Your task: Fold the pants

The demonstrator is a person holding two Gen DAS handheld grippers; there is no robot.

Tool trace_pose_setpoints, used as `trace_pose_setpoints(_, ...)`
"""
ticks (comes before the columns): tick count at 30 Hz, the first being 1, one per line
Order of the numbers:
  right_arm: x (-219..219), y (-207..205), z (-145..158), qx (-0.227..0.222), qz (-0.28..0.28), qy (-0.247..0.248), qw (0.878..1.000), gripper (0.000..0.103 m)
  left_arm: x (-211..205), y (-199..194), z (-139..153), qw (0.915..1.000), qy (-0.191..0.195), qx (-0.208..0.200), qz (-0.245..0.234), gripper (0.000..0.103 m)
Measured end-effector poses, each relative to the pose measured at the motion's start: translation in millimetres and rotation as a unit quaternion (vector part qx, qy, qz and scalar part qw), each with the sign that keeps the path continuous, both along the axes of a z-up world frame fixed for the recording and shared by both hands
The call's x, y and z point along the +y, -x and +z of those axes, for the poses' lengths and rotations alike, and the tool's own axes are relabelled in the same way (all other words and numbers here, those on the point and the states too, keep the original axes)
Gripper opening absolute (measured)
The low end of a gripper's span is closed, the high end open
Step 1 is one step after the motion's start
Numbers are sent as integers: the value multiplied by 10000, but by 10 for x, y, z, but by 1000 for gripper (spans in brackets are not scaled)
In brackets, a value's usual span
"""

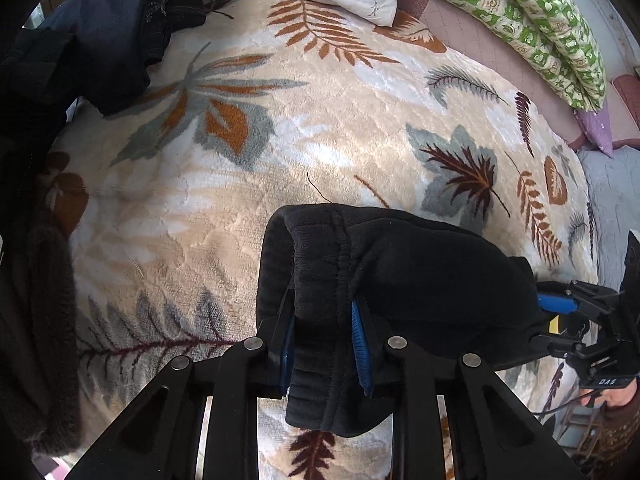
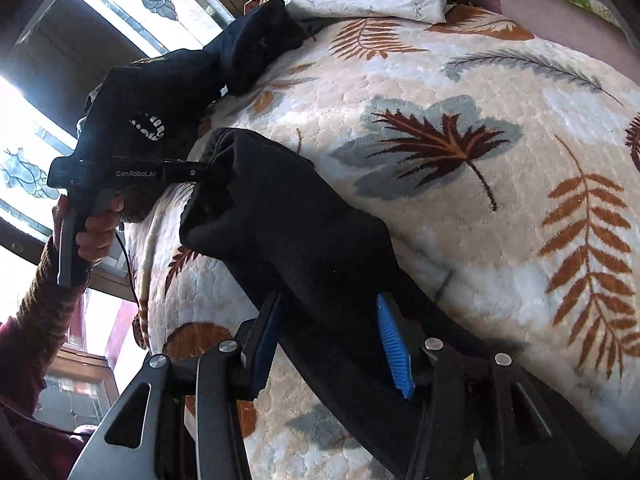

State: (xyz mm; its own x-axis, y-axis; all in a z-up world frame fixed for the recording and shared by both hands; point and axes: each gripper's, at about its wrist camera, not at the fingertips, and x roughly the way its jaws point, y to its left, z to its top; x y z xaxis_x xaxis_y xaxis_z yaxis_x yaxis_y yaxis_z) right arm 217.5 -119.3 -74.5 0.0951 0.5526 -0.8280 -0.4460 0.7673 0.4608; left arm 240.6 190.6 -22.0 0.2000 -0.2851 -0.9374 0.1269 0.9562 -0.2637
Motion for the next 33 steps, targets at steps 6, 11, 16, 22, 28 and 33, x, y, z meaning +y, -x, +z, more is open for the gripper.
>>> trace_pose_setpoints(6, -310, -336, 74, 86, -750, -427, 9962, 50, -51, 71, 25, 9996, -165, -185, -144, 24)
trace_pose_setpoints(11, -244, -573, -63, 195, -822, -132, 9963, 49, 4, 70, 26, 9997, -62, -155, -164, 24)
trace_pose_setpoints(16, 59, -548, -230, 317, -230, 178, 9991, 49, 23, 54, 8, 9997, -43, -139, -172, 24)
trace_pose_setpoints(22, 192, -418, -137, -195, -71, 599, 9980, 17, 34, -32, 24, 9999, 28, -106, -131, 27)
trace_pose_setpoints(28, 230, -357, -97, -410, -117, 762, 9962, 13, -7, -187, -35, 9999, -58, -101, 56, 39)
trace_pose_setpoints(33, 265, -332, -14, -823, -169, 1094, 9904, 8, 58, -258, -25, 9986, 308, -8, 433, 23)
